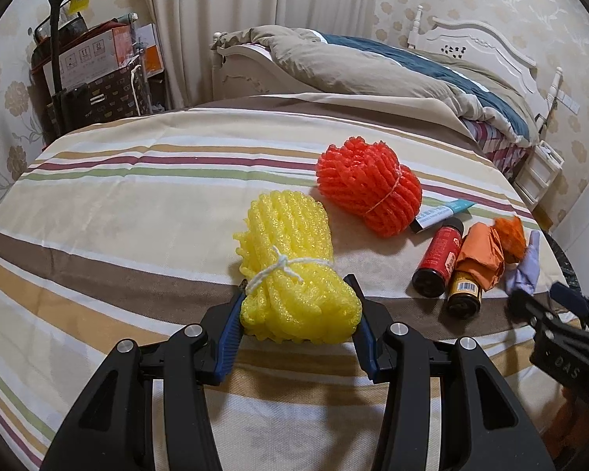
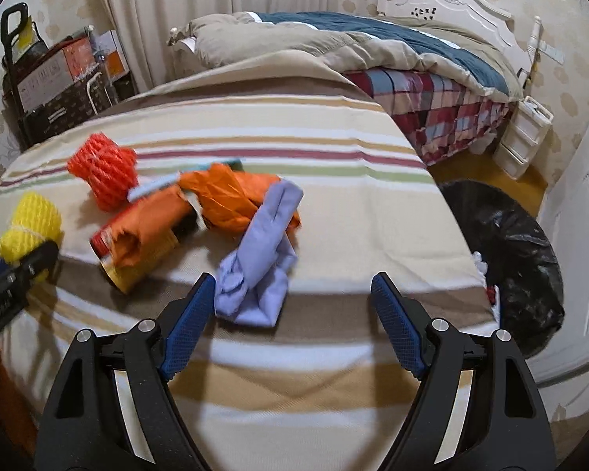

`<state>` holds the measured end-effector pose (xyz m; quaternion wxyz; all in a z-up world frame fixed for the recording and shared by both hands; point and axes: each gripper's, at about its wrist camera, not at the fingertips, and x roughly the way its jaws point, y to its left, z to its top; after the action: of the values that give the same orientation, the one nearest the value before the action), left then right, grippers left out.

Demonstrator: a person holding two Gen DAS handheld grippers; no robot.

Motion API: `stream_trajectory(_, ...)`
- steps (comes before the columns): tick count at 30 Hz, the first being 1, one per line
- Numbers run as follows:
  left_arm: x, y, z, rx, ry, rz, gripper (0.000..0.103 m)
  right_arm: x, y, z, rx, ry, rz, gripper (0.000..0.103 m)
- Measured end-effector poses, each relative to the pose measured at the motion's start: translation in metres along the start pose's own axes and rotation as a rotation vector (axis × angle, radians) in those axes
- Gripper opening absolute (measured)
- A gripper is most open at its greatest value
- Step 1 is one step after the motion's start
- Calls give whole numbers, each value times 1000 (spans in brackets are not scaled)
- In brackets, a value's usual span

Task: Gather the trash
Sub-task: 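Lift the yellow foam net with the left tool while the right tool grasps the lavender glove, then carry the yellow net and lavender glove over the black bin and open both tools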

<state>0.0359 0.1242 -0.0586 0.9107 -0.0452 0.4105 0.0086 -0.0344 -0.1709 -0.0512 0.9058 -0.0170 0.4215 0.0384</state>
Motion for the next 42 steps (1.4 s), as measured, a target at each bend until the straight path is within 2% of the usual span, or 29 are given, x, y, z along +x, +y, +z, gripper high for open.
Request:
stream_trajectory(10,0,0,0,-1,1,2,48,-7,-8,6,36,-30,29,76)
stream_trajectory(17,0,0,0,-1,1,0,48,0,-4,1,23,8,57,49)
stream_trajectory(22,0,-1,-1,-1,-2,-4,47,-4,-5,-4,12,3,62,35)
stream_trajectory(42,-19,-11,-11,16,-45,-63,44,-20,-20,-13,25,-41,69,34)
